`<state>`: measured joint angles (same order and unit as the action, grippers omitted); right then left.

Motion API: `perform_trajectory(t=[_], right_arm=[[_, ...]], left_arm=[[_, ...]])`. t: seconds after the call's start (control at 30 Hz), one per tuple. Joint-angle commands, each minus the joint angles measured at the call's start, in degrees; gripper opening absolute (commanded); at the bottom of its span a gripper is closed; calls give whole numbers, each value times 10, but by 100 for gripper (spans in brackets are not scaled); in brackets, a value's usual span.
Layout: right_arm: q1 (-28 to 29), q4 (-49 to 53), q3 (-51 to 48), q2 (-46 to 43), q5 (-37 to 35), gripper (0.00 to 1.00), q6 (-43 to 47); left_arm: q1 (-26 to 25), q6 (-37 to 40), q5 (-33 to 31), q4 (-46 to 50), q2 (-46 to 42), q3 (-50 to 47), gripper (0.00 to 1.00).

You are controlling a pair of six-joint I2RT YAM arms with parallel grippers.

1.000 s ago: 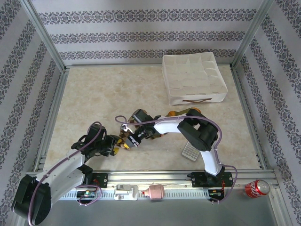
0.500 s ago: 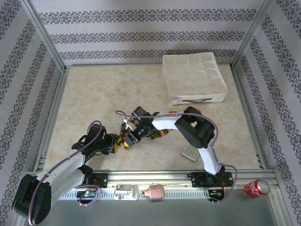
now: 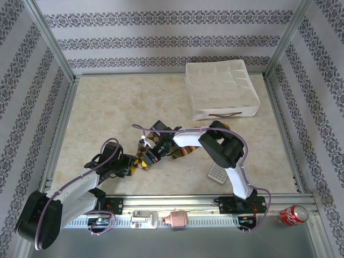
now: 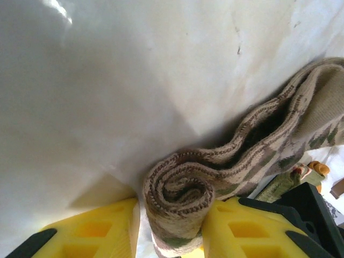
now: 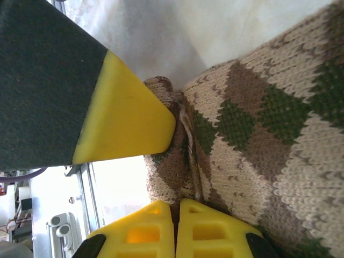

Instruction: Roll the socks

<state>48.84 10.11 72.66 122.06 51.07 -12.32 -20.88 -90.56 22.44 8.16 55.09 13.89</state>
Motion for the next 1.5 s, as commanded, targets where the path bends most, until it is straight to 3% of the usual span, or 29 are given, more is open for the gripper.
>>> perform_trajectory(t=[0.0, 0.07, 0.2, 0.27, 0.4, 0.53, 0.57, 0.77, 0.93, 1.2, 1.47], right_arm=[[-9, 66, -18, 51, -92, 0, -3], [-9, 66, -19, 51, -91, 0, -1], [-8, 61, -24, 41, -98, 0, 18], [-4, 47, -35, 20, -109, 0, 39], [14, -68, -119, -100, -167, 22, 96], [83, -237, -270, -272, -340, 49, 228], [101, -246, -285, -291, -379, 51, 254], [219, -254, -289, -270, -594, 50, 392], [260, -285, -250, -199, -692, 48, 471], [269, -302, -213, -150, -735, 40, 505], [263, -267, -196, -119, -718, 18, 463]], left_arm=[[7, 17, -12, -27, 34, 0, 34], [7, 23, -8, -35, 61, 5, 32], [7, 24, 6, -9, 103, 23, 2], [7, 30, 5, 46, 103, 42, 0], [7, 25, 10, 138, 94, 66, 0], [6, 17, 13, 186, 93, 81, 0], [7, 16, 12, 192, 93, 84, 0], [8, 12, 13, 208, 101, 100, 0], [7, 16, 14, 209, 113, 110, 0], [8, 18, 15, 209, 112, 110, 0], [8, 18, 17, 204, 109, 108, 0]])
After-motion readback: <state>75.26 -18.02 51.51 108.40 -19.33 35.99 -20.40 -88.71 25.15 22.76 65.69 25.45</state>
